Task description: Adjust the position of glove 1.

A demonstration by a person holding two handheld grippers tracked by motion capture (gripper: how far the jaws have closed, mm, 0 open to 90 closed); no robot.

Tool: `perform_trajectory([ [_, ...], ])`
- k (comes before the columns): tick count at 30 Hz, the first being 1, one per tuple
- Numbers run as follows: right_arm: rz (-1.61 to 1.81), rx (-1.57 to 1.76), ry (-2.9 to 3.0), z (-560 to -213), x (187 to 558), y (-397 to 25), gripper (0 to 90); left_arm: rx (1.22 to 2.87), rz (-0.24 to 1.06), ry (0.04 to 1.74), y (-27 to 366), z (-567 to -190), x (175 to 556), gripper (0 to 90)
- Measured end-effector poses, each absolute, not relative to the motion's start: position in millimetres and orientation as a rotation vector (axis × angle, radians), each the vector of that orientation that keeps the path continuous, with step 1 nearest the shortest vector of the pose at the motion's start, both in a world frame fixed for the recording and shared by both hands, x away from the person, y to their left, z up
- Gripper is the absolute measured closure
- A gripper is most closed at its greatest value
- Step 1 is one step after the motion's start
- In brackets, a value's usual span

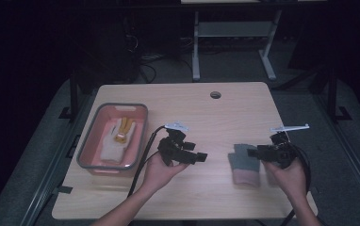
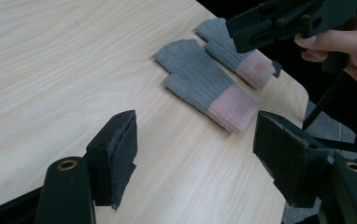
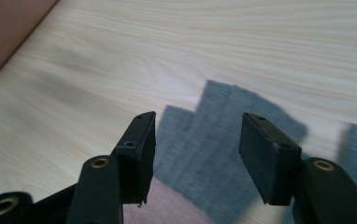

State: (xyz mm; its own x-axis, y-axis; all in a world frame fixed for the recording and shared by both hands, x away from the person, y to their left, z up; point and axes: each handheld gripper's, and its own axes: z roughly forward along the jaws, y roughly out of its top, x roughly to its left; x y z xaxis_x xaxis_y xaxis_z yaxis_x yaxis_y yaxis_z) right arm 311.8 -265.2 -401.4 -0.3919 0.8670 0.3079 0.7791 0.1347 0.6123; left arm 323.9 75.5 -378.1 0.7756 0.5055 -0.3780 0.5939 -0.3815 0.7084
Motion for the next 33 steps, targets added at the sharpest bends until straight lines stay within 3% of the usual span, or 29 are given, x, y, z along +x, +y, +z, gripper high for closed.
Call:
perform_trajectory([
  [19, 0.929, 1.765, 2.151, -422.5, 289.9, -322.8, 48.8, 2.064, -0.143, 0.804, 63.9, -386.6, 314.6, 29.3],
  [33, 0.778, 1.769, 2.146, -446.0, 286.7, -337.8, 49.4, 2.068, -0.157, 0.823, 62.1, -396.9, 313.9, 28.5],
])
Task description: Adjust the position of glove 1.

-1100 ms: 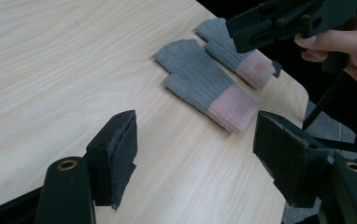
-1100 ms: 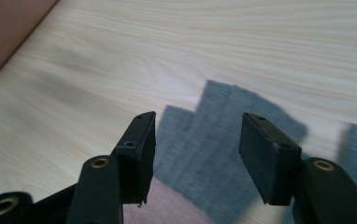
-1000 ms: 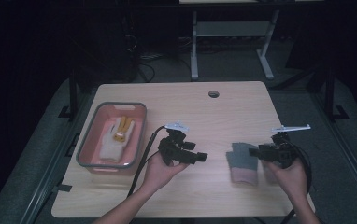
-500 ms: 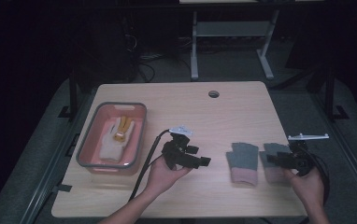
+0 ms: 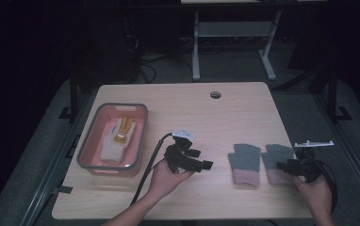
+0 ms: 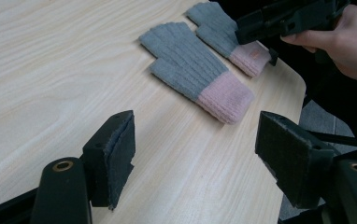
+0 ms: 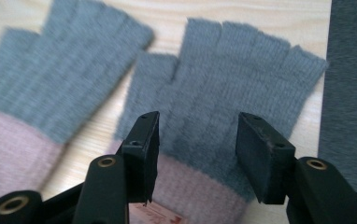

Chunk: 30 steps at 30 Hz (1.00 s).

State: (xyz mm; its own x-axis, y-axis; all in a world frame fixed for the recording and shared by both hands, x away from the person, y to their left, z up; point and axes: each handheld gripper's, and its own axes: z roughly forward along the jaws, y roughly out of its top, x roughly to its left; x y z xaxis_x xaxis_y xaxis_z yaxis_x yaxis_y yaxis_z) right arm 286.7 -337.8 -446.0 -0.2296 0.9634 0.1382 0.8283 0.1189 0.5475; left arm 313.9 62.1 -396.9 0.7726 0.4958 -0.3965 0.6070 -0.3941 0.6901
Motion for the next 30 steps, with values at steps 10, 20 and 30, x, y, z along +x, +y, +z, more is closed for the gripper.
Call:
perform_trajectory([
  [10, 0.681, 1.683, 2.131, -456.0, 287.6, -326.3, 56.4, 2.081, -0.163, 0.826, 59.0, -402.8, 311.4, 28.4],
  [20, 0.690, 1.774, 2.128, -452.8, 292.9, -327.2, 79.6, 2.092, -0.153, 0.828, 59.3, -405.1, 310.4, 28.5],
  [30, 0.716, 1.826, 2.096, -440.3, 291.7, -327.9, 85.0, 2.083, -0.148, 0.835, 64.6, -404.5, 314.9, 28.6],
])
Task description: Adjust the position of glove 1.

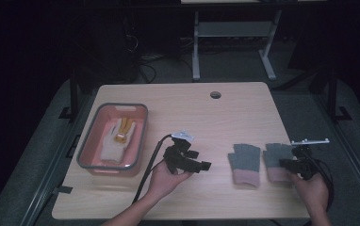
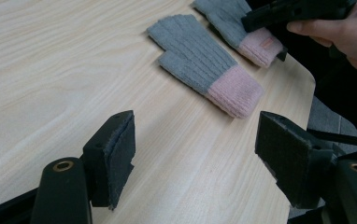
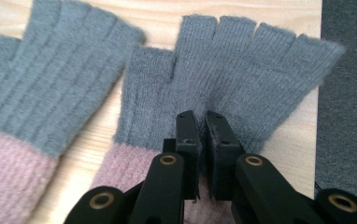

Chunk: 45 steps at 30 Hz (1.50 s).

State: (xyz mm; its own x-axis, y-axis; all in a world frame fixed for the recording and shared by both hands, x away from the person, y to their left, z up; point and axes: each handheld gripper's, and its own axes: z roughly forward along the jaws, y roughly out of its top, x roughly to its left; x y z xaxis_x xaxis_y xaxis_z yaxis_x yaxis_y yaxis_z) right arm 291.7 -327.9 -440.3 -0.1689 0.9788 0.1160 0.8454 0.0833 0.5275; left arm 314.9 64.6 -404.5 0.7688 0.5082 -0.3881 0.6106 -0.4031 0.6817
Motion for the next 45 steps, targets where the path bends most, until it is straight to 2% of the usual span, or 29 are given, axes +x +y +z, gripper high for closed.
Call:
perform_trajectory([
  [12, 0.859, 1.779, 2.090, -410.0, 286.6, -295.2, 85.2, 2.074, -0.136, 0.840, 74.0, -399.4, 313.4, 28.6],
  [27, 0.881, 1.751, 2.136, -415.7, 291.4, -246.4, 85.0, 2.082, -0.128, 0.836, 75.8, -400.4, 312.5, 28.5],
  [45, 0.915, 1.817, 2.113, -430.2, 293.0, -234.6, 82.6, 2.089, -0.151, 0.837, 67.4, -406.0, 312.7, 28.5],
])
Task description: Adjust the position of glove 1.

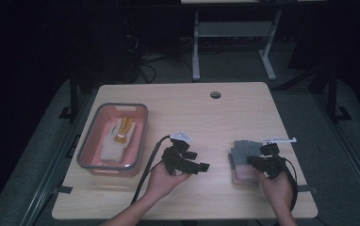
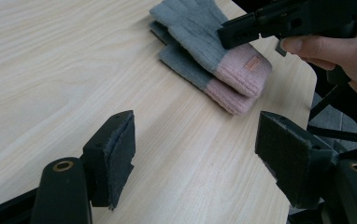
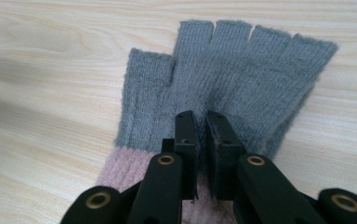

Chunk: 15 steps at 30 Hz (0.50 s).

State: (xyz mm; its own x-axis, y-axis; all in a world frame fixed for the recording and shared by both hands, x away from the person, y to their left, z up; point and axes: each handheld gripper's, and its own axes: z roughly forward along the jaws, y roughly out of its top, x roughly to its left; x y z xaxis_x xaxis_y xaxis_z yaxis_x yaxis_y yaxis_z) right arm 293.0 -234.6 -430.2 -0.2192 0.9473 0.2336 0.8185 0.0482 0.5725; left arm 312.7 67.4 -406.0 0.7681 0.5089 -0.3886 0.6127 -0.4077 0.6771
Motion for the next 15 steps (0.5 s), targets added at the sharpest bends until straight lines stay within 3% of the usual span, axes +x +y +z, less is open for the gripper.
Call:
perform_trajectory([
  [7, 0.973, 1.835, 2.120, -431.4, 292.0, -241.5, 66.2, 2.087, -0.188, 0.838, 50.6, -411.4, 313.5, 28.7],
  [15, 1.038, 1.849, 2.101, -428.5, 289.2, -262.7, 53.4, 2.065, -0.247, 0.864, 23.3, -419.4, 316.0, 30.1],
])
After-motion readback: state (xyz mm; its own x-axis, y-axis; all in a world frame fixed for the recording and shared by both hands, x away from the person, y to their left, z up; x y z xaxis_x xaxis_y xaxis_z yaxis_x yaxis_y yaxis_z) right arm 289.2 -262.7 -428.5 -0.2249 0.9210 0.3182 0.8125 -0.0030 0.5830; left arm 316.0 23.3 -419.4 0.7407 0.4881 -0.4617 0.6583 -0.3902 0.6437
